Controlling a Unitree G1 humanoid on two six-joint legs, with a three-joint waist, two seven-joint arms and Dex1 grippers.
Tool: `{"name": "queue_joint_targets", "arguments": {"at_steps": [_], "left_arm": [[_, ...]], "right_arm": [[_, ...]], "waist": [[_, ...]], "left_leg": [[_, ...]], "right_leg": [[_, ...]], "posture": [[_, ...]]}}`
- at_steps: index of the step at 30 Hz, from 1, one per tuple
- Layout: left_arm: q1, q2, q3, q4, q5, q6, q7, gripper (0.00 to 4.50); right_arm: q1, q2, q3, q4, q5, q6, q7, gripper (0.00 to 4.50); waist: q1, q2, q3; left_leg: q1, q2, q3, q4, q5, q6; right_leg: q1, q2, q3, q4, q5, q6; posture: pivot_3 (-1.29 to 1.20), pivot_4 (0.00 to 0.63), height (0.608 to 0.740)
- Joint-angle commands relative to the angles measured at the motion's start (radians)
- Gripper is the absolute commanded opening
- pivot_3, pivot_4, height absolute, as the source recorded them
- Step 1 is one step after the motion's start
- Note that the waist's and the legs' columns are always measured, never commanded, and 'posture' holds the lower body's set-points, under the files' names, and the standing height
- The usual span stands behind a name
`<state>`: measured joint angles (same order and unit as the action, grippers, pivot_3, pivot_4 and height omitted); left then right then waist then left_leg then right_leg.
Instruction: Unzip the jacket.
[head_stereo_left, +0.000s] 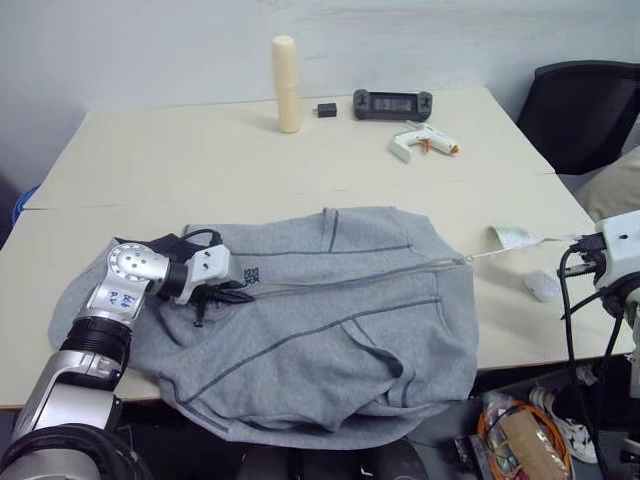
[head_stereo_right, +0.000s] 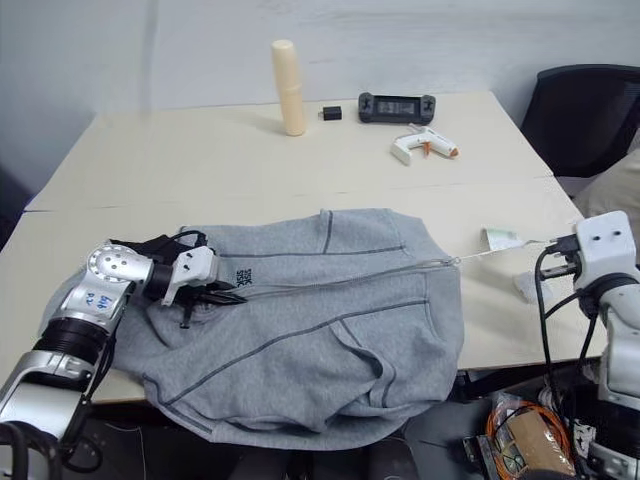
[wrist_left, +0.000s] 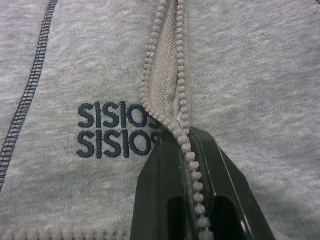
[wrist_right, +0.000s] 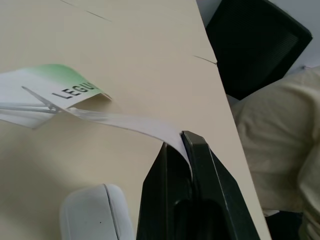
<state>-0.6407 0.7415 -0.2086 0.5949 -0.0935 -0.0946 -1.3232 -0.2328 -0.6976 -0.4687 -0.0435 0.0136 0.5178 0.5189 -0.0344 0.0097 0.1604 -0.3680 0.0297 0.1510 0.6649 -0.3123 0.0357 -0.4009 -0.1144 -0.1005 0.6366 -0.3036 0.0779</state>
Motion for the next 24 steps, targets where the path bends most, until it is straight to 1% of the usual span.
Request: {"name": "queue_joint_targets", "arguments": {"at_steps": [1,4,9,13,16,18,20,22,24], "left_arm": [[0.035,0.010,-0.017,0.025,0.041,0.079,-0.004,0.03],[0.028,0.018,-0.009,0.028,0.052,0.074,-0.002,0.03],[0.056,0.033,-0.011,0.038,0.078,0.041,0.025,0.03],[0.101,0.036,-0.009,0.002,0.071,0.047,0.039,0.03],[0.123,0.037,-0.006,-0.021,0.067,0.057,0.046,0.03],[0.131,0.036,-0.003,-0.035,0.074,0.069,0.060,0.03],[0.133,0.037,0.001,-0.052,0.066,0.087,0.058,0.03],[0.123,0.037,0.024,-0.078,0.021,0.155,0.032,0.03],[0.107,0.053,0.060,-0.130,-0.048,0.260,-0.023,0.66]], "right_arm": [[-0.080,-0.041,0.066,0.049,0.038,-0.033,0.054,0.00],[-0.144,-0.083,0.093,0.159,0.022,-0.098,0.056,0.00],[-0.302,-0.168,0.044,0.442,0.033,-0.169,-0.034,0.00],[-0.343,-0.225,0.033,0.556,0.041,-0.239,-0.068,0.00],[-0.331,-0.235,0.054,0.564,0.054,-0.262,-0.051,0.00],[-0.314,-0.225,0.080,0.547,0.065,-0.253,-0.021,0.00],[-0.289,-0.214,0.114,0.503,0.084,-0.236,0.051,0.00],[-0.250,-0.209,0.145,0.403,0.152,-0.168,0.177,0.00],[-0.203,-0.236,0.176,0.313,0.192,-0.117,0.279,0.38]], "waist": [[-0.004,0.000,0.000],[-0.002,0.001,0.000],[0.000,0.001,0.000],[0.003,0.001,0.000],[0.002,0.002,0.001],[-0.007,0.003,0.000],[-0.013,0.004,-0.001],[-0.015,0.005,-0.001],[-0.017,0.005,-0.001]], "left_leg": [[0.000,0.000,0.000,-0.001,0.000,-0.001],[-0.001,0.000,0.000,-0.001,0.000,-0.001],[-0.002,0.000,0.000,-0.001,0.001,-0.001],[-0.001,0.000,0.000,-0.001,0.001,-0.002],[-0.002,0.000,0.000,-0.001,0.001,-0.002],[0.000,0.001,0.000,-0.003,0.001,-0.002],[0.003,0.002,0.000,-0.004,0.002,-0.003],[0.005,0.001,0.000,-0.007,0.002,-0.003],[0.004,0.001,0.000,-0.007,0.002,-0.003]], "right_leg": [[0.000,0.000,0.000,0.000,0.000,0.000],[0.000,0.000,0.002,-0.001,0.000,0.000],[-0.001,0.000,0.005,-0.002,0.000,0.000],[-0.001,0.000,0.006,-0.003,0.000,0.000],[-0.001,-0.001,0.007,-0.004,0.000,0.000],[0.000,0.000,0.007,-0.005,0.000,0.000],[0.002,0.000,0.007,-0.005,0.000,0.000],[0.004,0.000,0.007,-0.006,0.000,0.000],[0.004,0.000,0.007,-0.007,0.000,0.000]], "posture": [[0.00,0.150,0.740],[0.00,0.150,0.740],[0.00,0.150,0.740],[0.00,0.150,0.740],[0.00,0.150,0.740],[0.00,0.150,0.740],[0.00,0.150,0.740],[0.00,0.150,0.740],[0.00,0.150,0.740]]}}
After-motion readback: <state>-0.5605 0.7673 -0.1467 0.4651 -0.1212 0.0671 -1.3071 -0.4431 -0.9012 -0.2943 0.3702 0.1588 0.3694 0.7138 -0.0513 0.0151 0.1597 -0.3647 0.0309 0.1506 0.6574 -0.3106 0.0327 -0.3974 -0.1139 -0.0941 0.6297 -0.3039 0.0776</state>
